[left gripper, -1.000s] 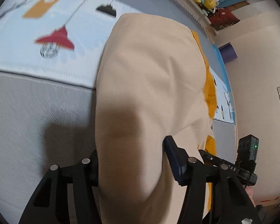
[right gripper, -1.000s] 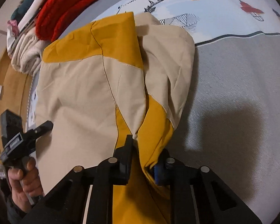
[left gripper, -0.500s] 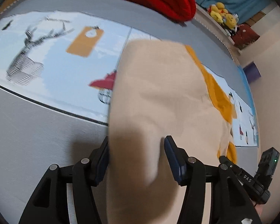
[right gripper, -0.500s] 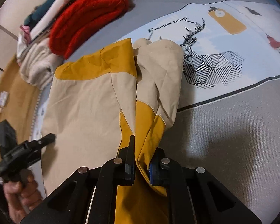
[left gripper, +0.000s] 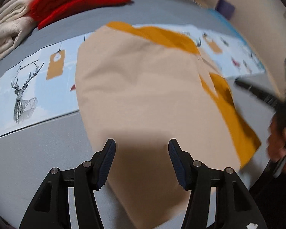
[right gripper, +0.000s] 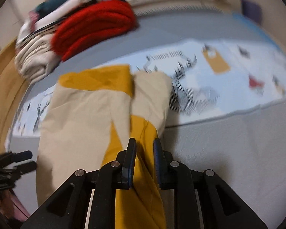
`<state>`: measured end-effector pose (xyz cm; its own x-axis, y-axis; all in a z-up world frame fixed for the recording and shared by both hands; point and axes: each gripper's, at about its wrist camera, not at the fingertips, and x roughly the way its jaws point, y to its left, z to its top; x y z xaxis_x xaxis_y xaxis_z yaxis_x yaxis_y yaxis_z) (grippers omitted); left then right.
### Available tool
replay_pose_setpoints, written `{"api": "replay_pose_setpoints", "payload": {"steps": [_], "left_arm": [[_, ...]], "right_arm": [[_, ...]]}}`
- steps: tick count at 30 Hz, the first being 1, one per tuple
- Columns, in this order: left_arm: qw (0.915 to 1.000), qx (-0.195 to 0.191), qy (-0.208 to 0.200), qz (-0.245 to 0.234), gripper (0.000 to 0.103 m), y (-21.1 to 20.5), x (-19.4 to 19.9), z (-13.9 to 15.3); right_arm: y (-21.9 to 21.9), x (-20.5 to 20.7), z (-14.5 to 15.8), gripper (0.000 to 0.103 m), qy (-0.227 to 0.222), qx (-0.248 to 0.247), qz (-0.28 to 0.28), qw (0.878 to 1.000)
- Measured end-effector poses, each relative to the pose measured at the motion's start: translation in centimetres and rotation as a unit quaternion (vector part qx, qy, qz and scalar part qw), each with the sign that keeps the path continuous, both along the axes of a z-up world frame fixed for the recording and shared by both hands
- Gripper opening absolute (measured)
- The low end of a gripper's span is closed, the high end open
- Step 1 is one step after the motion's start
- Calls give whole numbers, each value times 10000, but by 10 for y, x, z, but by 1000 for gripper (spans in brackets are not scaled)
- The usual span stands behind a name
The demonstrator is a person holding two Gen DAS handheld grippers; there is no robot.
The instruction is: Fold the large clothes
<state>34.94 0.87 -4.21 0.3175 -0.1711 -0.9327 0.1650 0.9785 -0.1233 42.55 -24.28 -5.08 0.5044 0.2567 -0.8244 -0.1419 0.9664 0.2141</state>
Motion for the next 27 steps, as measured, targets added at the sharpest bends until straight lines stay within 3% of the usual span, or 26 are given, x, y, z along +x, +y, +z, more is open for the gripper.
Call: {"api": "replay_pose_setpoints", "payload": {"steps": [2, 5, 8, 9, 11, 13, 16, 19, 21, 23, 24, 27], "left_arm": [[9999, 97, 90, -51, 54, -3, -7, -3], [9993, 78, 360, -73, 54, -4, -9, -20], [9969, 533, 572, -109, 55, -9, -12, -42], [9967, 560, 578, -86, 56, -8, -13, -42], [9972, 532, 527, -45, 56, -7, -16, -34], [9976, 493, 469, -81, 56, -8, -21, -30], [9937, 955, 553, -191, 67, -9, -32, -51], [9951, 865, 468, 32, 68, -2, -40, -41], [9939, 1052, 70, 335, 68, 4, -51, -17], [9899, 1077, -538, 749, 69, 12, -71, 17], [9882, 968, -755, 919, 73, 15, -81, 31], [9804, 793, -1351, 1197, 89, 17, -118, 64]], "right_arm": [[1, -14, 12, 20, -199, -90, 130, 9997], [1, -28, 17, 24, -126, -72, 370, 9992], [12, -36, -11, 29, 555, -355, 911, 9937], [17, -39, -35, 29, 1017, -846, 1047, 9857], [16, -44, -59, 29, 1335, -1331, 1158, 9752], [11, -45, -59, 29, 1338, -1276, 1140, 9761], [1, -45, -58, 30, 1494, -1267, 949, 9760], [-4, -53, -55, 31, 1600, -1407, 829, 9735], [-1, -61, -36, 31, 1281, -1617, 748, 9756], [1, -74, -2, 31, 632, -1757, 591, 9806], [1, -80, 13, 31, 372, -1722, 506, 9831], [-8, -113, 70, 45, -631, -1330, 51, 9891]]}}
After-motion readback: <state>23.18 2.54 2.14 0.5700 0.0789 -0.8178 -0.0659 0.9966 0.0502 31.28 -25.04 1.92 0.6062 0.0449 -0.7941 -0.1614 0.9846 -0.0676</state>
